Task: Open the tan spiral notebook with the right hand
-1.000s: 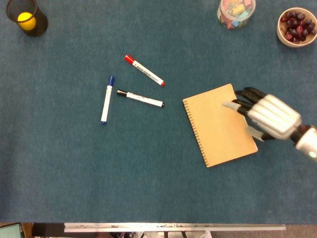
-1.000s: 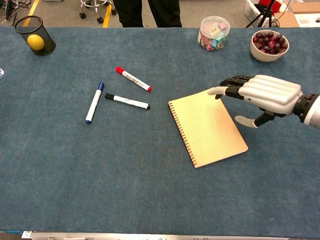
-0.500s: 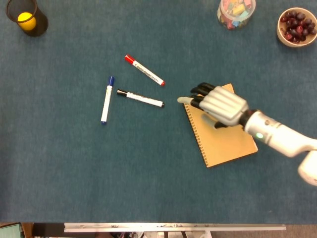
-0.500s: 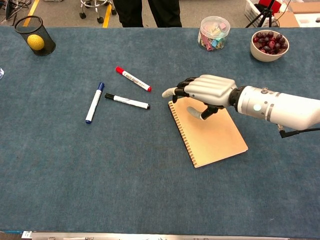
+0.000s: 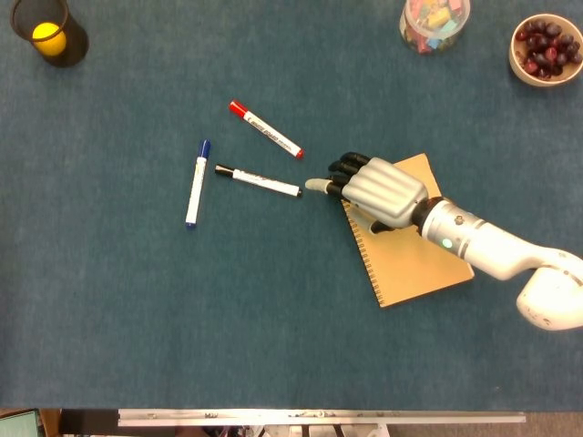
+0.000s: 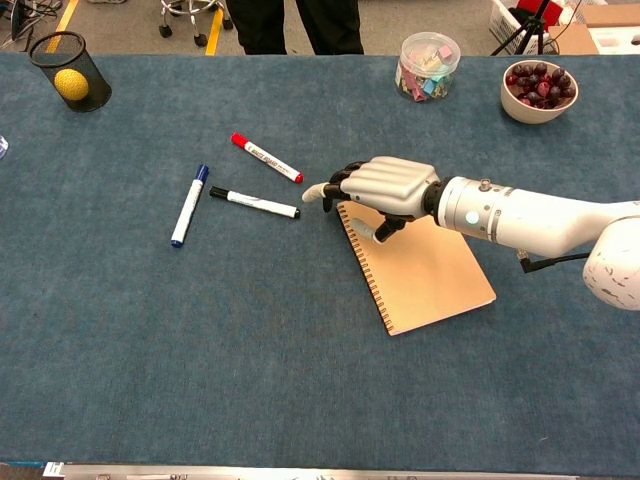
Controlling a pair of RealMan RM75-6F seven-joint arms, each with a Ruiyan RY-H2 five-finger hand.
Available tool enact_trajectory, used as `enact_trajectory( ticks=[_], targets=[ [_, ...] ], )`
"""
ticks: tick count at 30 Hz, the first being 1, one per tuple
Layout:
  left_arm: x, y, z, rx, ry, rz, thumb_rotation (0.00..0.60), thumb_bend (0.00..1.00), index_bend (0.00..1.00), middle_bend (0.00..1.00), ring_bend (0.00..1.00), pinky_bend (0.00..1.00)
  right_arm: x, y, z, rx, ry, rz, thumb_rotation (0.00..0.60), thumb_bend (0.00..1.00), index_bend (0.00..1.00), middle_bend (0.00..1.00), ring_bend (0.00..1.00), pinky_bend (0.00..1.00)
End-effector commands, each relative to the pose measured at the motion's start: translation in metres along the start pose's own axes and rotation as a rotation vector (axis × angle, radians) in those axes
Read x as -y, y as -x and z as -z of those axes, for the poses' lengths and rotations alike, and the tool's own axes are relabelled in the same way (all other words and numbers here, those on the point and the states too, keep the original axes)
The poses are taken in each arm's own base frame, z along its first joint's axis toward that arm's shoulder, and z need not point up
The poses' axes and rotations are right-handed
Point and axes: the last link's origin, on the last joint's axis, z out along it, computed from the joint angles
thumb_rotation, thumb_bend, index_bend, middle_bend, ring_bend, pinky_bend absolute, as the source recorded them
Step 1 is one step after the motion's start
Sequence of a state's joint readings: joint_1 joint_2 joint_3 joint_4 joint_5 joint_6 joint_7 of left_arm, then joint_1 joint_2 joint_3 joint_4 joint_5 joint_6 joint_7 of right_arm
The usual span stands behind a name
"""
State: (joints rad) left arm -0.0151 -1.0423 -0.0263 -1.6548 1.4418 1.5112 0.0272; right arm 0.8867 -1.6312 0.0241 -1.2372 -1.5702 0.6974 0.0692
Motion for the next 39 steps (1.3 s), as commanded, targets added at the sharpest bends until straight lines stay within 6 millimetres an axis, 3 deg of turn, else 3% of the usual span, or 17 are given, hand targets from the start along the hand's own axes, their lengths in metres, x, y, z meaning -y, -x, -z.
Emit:
enact_trajectory(
  ticks=[1, 11, 23, 26, 28, 31, 36, 39],
  targets=[
    [0.000, 0.001, 0.000, 0.002, 0.000, 0.001, 0.600, 0.48, 0.10, 0.09, 0.02, 0.06, -0.002, 0.001, 0.001, 0.007, 0.007, 0.003, 0.600, 0.58, 0.13, 0.28, 0.13, 0.12],
    [0.002, 0.002, 0.002, 0.006, -0.002, 0.003, 0.600, 0.48, 0.10, 0.09, 0.02, 0.06, -0.022, 0.003, 0.021, 0.013, 0.067, 0.021, 0.600, 0.58, 0.13, 0.28, 0.13, 0.12],
    [0.004, 0.004, 0.001, 0.010, 0.000, 0.009, 0.600, 0.48, 0.10, 0.09, 0.02, 0.06, -0.065, 0.005, 0.104, -0.031, 0.228, 0.000, 0.600, 0.57, 0.13, 0.28, 0.13, 0.12],
    [0.001, 0.005, 0.000, 0.012, 0.014, 0.012, 0.600, 0.48, 0.10, 0.09, 0.02, 0.06, -0.065, -0.006, 0.115, -0.121, 0.238, 0.005, 0.600, 0.41, 0.13, 0.28, 0.13, 0.12],
    [-0.001, 0.005, 0.000, 0.013, 0.023, 0.011, 0.600, 0.48, 0.10, 0.09, 0.02, 0.06, -0.060, -0.008, 0.125, -0.172, 0.218, 0.010, 0.600, 0.24, 0.15, 0.28, 0.13, 0.12],
    [-0.001, 0.005, 0.002, 0.011, 0.016, 0.011, 0.600, 0.48, 0.10, 0.09, 0.02, 0.06, -0.057, -0.004, 0.144, -0.202, 0.184, 0.056, 0.600, 0.09, 0.27, 0.32, 0.14, 0.13],
    [-0.002, 0.006, 0.002, 0.018, 0.014, 0.005, 0.600, 0.48, 0.10, 0.09, 0.02, 0.06, -0.050, 0.013, 0.175, -0.232, 0.134, 0.113, 0.600, 0.02, 0.39, 0.38, 0.19, 0.18],
    [-0.004, 0.006, 0.002, 0.020, 0.022, 0.005, 0.600, 0.48, 0.10, 0.09, 0.02, 0.06, -0.049, 0.024, 0.186, -0.226, 0.110, 0.155, 0.600, 0.02, 0.41, 0.39, 0.20, 0.19]
  ],
)
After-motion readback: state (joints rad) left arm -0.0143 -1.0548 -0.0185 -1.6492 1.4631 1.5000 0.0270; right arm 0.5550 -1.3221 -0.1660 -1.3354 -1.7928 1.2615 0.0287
